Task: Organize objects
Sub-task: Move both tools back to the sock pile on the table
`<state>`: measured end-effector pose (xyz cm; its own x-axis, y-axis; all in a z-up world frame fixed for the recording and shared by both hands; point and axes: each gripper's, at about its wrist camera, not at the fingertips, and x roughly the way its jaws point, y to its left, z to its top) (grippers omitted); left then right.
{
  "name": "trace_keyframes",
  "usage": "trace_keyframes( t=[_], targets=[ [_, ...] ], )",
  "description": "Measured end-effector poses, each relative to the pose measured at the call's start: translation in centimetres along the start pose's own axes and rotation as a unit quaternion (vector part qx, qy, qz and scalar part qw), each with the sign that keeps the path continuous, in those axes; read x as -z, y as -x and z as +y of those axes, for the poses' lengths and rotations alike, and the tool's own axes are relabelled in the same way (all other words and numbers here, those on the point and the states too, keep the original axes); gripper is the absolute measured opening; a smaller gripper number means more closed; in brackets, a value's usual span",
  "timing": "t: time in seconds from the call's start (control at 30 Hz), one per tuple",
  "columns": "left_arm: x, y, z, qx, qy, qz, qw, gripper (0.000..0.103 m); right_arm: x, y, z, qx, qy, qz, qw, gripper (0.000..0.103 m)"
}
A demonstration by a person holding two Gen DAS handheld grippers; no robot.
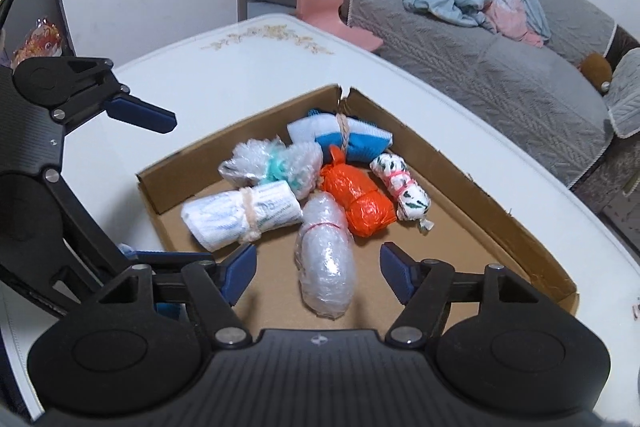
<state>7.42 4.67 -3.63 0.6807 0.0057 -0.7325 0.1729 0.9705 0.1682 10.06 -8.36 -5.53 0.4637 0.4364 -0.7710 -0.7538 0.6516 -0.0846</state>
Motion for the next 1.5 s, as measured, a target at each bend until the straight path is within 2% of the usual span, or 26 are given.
trace_keyframes(
  t=[0.17, 0.53, 0.7, 0.93, 1.1, 1.3, 1.5],
  targets=[
    [0.3, 1.8, 0.5, -0.001, 0.021, -0.012, 0.9997, 0.103, -0.1, 1.5, 0.5, 0.008, -0.017, -0.014, 1.0, 0.069],
    [1.4, 5.5, 0.2, -0.006, 0.032, -0.031, 0.999, 0.103, 0.4, 4.6, 2.1, 0.023, -0.043, -0.039, 0.998, 0.073],
    [2.7, 7.5, 0.4, -0.003, 0.064, -0.047, 0.9968, 0.103, 1.7, 7.0, 2.6, 0.032, -0.055, -0.059, 0.996, 0.084],
    [6.3, 10.1, 0.3, -0.008, 0.111, -0.071, 0.9913, 0.103, 6.8, 11.2, 3.5, 0.048, -0.085, -0.104, 0.99, 0.092],
    [10.5, 10.8, -1.3, 0.014, 0.136, -0.086, 0.9869, 0.103, 11.7, 13.1, 4.9, 0.044, -0.125, -0.139, 0.981, 0.094],
    [15.1, 10.6, -4.9, 0.047, 0.089, -0.131, 0.9863, 0.103, 17.2, 12.1, 7.9, 0.052, -0.131, -0.164, 0.976, 0.094],
    [16.2, 8.6, -7.3, 0.065, 0.043, -0.126, 0.989, 0.102, 19.7, 9.4, 9.3, 0.062, -0.113, -0.16, 0.979, 0.086]
  ],
)
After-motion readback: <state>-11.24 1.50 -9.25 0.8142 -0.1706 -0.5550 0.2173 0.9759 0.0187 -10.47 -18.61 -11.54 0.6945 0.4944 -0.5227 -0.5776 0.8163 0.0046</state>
